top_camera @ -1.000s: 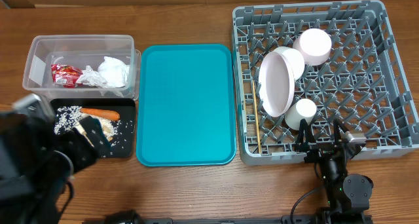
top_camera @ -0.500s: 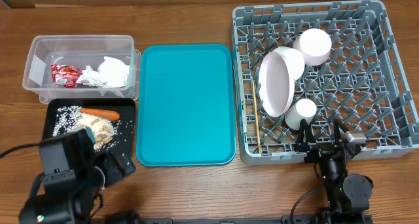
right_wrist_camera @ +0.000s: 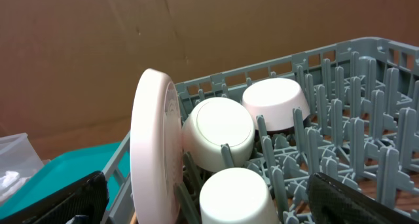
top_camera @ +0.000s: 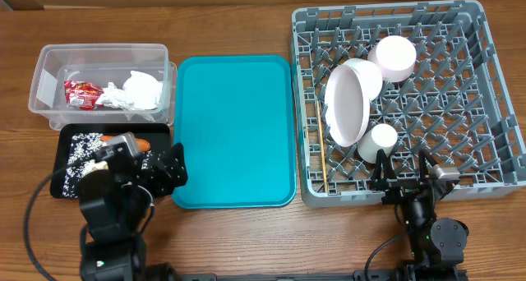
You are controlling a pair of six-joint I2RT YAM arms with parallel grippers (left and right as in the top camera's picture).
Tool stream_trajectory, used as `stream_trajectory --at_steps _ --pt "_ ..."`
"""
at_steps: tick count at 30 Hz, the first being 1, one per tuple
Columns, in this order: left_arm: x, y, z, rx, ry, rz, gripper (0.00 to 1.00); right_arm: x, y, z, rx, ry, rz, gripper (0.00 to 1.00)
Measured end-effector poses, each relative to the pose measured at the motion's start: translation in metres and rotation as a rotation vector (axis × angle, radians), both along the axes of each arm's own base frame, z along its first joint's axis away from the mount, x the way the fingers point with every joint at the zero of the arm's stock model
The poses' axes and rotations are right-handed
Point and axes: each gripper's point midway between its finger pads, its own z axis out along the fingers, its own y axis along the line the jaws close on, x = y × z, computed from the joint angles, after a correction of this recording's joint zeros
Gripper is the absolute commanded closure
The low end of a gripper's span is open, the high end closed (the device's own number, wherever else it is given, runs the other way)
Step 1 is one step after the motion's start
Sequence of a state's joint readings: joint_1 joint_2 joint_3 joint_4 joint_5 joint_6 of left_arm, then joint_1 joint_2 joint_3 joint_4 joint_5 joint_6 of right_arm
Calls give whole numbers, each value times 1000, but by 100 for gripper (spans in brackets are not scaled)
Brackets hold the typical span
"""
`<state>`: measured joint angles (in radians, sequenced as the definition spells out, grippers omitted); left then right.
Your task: Sort waste into correct bins and load items into the dishwasher
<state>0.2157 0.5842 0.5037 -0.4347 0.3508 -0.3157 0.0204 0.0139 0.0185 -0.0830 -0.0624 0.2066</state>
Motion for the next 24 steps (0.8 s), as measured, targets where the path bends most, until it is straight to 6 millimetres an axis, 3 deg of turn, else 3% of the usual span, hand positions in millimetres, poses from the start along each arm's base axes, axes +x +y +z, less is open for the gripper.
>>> stream_trajectory --at_steps 4,17,24 --pt "0 -10 -25 -14 -62 -51 0 0 0 0 -1 0 0 0" --pt "-8 -27 -69 8 -189 -120 0 0 0 0 0 0 0 0" --pt "-13 -25 -79 36 -188 -90 0 0 0 0 0 0 0 0"
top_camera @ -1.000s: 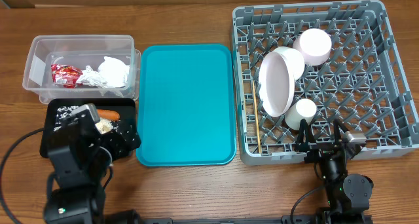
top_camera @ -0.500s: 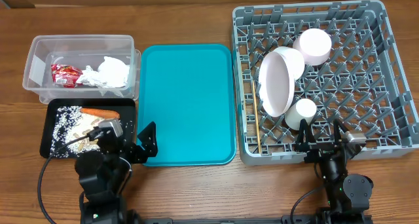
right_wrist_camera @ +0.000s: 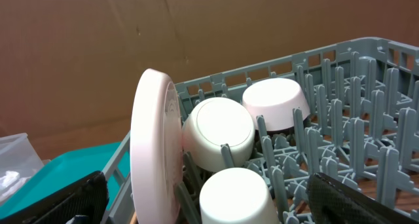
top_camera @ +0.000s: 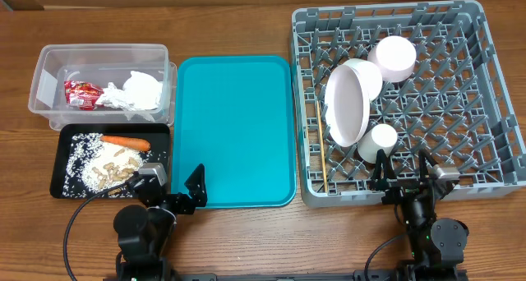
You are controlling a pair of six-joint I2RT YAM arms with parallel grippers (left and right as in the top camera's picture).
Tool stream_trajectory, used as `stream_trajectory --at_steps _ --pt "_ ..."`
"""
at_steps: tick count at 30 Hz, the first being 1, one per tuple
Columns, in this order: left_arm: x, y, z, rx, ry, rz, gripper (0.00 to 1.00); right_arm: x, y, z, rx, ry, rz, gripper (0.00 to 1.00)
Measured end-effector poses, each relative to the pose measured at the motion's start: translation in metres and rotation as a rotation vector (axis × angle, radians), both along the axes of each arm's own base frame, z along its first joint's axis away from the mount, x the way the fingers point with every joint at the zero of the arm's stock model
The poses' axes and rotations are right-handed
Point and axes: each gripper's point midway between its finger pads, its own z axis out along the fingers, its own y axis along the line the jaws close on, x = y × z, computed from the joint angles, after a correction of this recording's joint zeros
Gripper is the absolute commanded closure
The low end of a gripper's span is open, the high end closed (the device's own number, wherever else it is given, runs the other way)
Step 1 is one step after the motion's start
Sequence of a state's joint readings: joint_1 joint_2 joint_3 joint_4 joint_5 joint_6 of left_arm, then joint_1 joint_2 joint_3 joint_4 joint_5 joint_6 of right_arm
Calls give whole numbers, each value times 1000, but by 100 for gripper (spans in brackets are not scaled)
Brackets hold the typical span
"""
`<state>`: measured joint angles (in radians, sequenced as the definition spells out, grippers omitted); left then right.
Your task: Sort waste into correct bins and load items into the dishwasher
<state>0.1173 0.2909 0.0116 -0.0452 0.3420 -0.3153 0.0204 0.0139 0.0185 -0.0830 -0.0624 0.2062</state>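
Observation:
The grey dishwasher rack (top_camera: 493, 84) at the right holds a pink plate (top_camera: 347, 107) on edge, two upturned bowls (top_camera: 393, 57) and a white cup (top_camera: 380, 141). A chopstick (top_camera: 319, 145) lies along the rack's left side. My right gripper (top_camera: 403, 170) stands open at the rack's front edge, just short of the cup (right_wrist_camera: 236, 196), holding nothing. My left gripper (top_camera: 174, 186) is open, low at the teal tray's front left corner. A clear bin (top_camera: 49, 63) holds a red wrapper (top_camera: 80, 93) and crumpled tissue (top_camera: 140, 90). A black bin (top_camera: 66, 182) holds rice, a carrot (top_camera: 125, 141) and scraps.
A teal tray (top_camera: 238, 108) lies between the bins and the rack. Both arm bases sit at the table's front edge. Bare wood runs behind the bins and the rack, and cables trail at the front left.
My left arm was raised over the black bin, covering part of it. It is now drawn back low at the table's front edge, and the bin's contents show fully. The right arm has not moved.

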Motion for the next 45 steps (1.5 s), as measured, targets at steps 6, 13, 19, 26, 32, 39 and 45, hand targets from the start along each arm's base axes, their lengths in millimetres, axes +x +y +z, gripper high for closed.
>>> stream_trajectory --at_steps 6,13,19,26,32,39,45 --pt "1 6 4 49 -25 55 0 0 0 0 0 0 0 0" --pt "0 -5 23 183 -137 -2 0 0 0 0 0 1 0 0" --pt "-1 -1 40 261 -222 11 0 0 0 0 0 1 0 0" --pt "-2 11 53 339 -283 72 0 0 0 0 0 0 0 0" --pt "-2 15 52 446 -291 76 0 0 0 0 0 0 0 0" --pt "-2 17 52 501 -296 72 0 0 0 0 0 0 0 0" --pt "-2 17 52 512 -297 70 0 0 0 0 0 0 0 0"
